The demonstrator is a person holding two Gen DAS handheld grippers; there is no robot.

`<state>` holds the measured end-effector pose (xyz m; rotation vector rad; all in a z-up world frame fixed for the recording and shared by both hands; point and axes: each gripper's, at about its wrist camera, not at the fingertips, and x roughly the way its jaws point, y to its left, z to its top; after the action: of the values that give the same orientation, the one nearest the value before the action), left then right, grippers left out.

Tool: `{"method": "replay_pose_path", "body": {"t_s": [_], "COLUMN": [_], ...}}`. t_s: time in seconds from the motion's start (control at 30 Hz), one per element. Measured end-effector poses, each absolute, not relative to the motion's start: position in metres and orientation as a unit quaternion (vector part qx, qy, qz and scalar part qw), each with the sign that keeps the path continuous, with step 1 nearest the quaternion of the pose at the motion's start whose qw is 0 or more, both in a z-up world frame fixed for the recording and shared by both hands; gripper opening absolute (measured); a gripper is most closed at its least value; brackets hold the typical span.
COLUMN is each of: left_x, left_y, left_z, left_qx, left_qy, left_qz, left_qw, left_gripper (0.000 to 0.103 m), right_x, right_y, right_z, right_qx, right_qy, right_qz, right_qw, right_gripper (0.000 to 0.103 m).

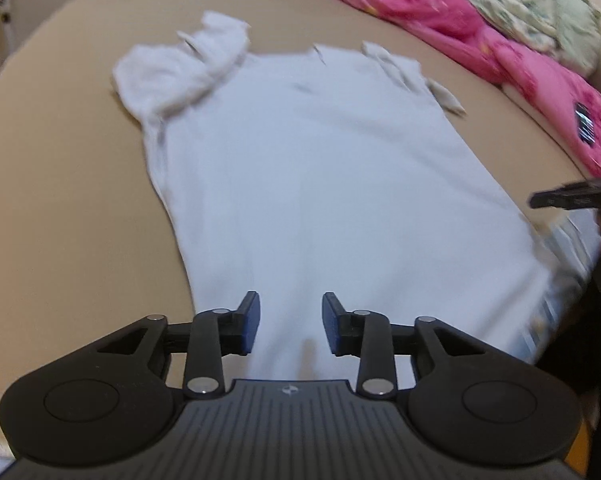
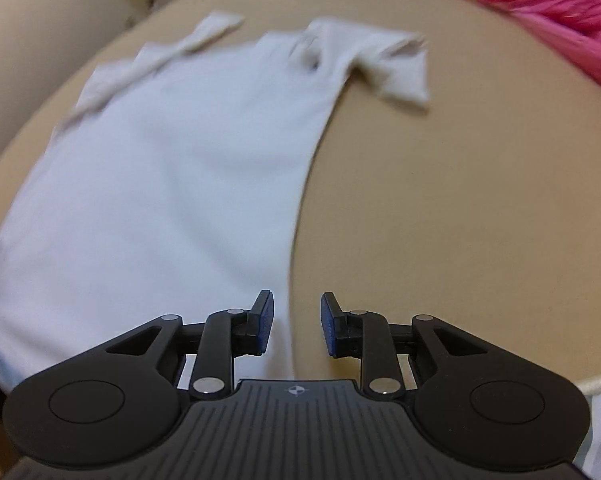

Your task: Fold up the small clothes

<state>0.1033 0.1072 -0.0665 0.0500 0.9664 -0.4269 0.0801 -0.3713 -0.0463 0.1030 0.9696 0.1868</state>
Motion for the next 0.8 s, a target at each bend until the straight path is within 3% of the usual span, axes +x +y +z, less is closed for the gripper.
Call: {"method": "replay_pose_path", "body": {"t_s": [0.33, 0.57, 0.63, 0.8], "left_x": [0.14, 0.158, 0.164, 0.167], "left_y": [0.085, 0.077, 0.073, 0.061], "left_z": [-0.062, -0.073, -0.084, -0.103], "left_qx": [0.017, 0.023, 0.055, 0.128], "left_qy": [0.429, 0.434, 0.458, 0.479], "left_qz": [-0.136, -0.104, -0.09, -0.083], "left_qw": [0.893, 0.895, 0.883, 0.864], "left_gripper": [0.04, 0.041, 0.046, 0.048], "right_x": [0.118, 0.152, 0.162, 0.184], "right_y": [-0.401, -0.401, -0.401, -0.409], "right_z": [-0.02, -0.025, -0.028, -0.031], "right_qx": [0.138, 0.153, 0.154, 0.173], "right_qy": [0.364, 0.344, 0.342, 0.336], "right_qz": [0.024, 0.02, 0.018, 0.006], "right_qw": [0.921, 0.926, 0.927, 0.926], "right_gripper": [0.027, 0.018, 0.018, 0.018]}}
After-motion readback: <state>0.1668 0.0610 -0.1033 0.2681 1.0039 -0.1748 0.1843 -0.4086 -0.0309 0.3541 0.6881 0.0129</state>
